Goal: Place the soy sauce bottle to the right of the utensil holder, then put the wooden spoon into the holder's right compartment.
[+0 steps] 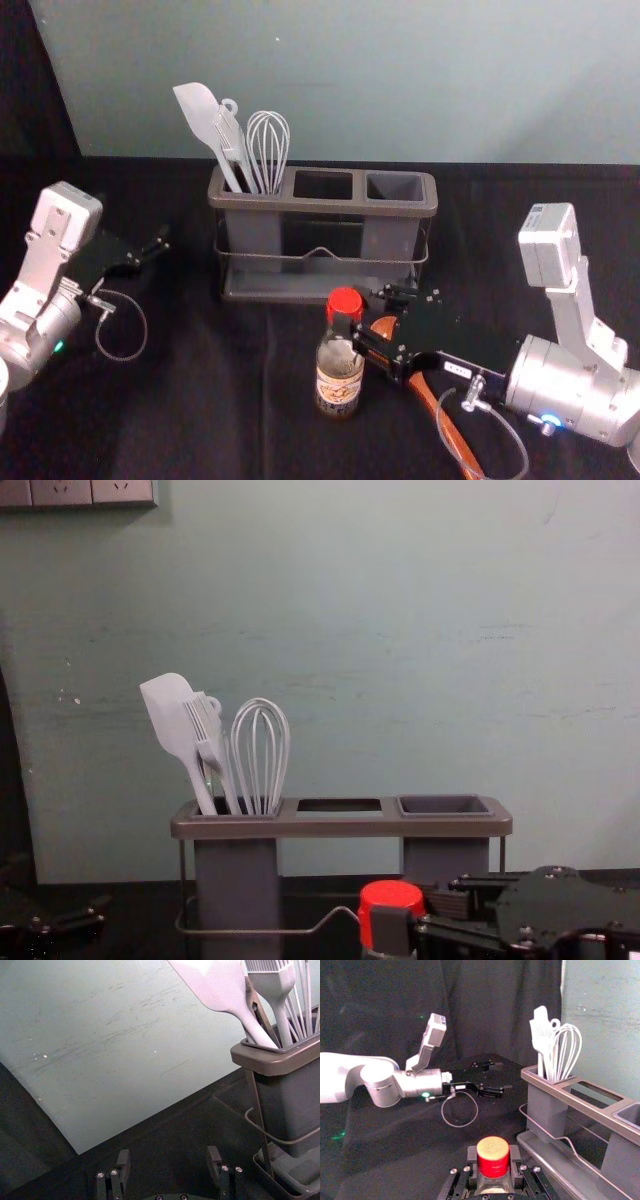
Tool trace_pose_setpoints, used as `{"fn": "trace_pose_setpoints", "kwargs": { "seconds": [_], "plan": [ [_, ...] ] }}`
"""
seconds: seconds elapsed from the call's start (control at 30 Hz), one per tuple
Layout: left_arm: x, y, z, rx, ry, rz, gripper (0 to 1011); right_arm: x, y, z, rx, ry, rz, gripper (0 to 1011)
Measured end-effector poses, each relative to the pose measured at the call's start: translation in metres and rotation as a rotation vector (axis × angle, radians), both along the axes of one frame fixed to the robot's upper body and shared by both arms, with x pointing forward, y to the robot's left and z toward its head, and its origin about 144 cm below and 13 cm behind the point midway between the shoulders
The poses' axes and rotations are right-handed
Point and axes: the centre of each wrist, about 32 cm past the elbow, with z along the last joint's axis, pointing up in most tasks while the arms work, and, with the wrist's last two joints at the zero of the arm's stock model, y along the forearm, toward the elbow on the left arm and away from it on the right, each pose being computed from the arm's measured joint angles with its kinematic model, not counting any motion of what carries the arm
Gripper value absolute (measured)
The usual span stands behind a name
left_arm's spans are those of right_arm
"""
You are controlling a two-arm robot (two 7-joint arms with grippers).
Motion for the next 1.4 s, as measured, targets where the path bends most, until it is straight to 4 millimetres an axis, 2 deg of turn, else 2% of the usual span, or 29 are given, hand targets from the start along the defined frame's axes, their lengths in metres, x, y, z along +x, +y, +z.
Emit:
{"fn": "trace_pose_setpoints", "kwargs": {
  "seconds": [0.33,0.5,0.6,0.87,1.1,1.4],
  "plan": [
    [0.0,0.0,0.0,0.0,0.0,0.0,1005,-0.007,-0.009,0.013,0.007,-0.047,0.009,372],
    [0.0,0.0,0.0,0.0,0.0,0.0,1005,-0.018,-0.023,0.026,0.006,-0.075,-0.019,372],
    [0.0,0.0,0.0,0.0,0.0,0.0,1005,-0.028,-0.04,0.036,-0.002,-0.098,-0.068,372],
    [0.0,0.0,0.0,0.0,0.0,0.0,1005,-0.038,-0.076,0.046,-0.024,-0.134,-0.189,371],
    [0.0,0.0,0.0,0.0,0.0,0.0,1005,-0.03,-0.099,0.043,-0.047,-0.138,-0.278,372],
    [0.0,0.0,0.0,0.0,0.0,0.0,1005,-0.003,-0.107,0.033,-0.058,-0.126,-0.336,372]
  ]
}}
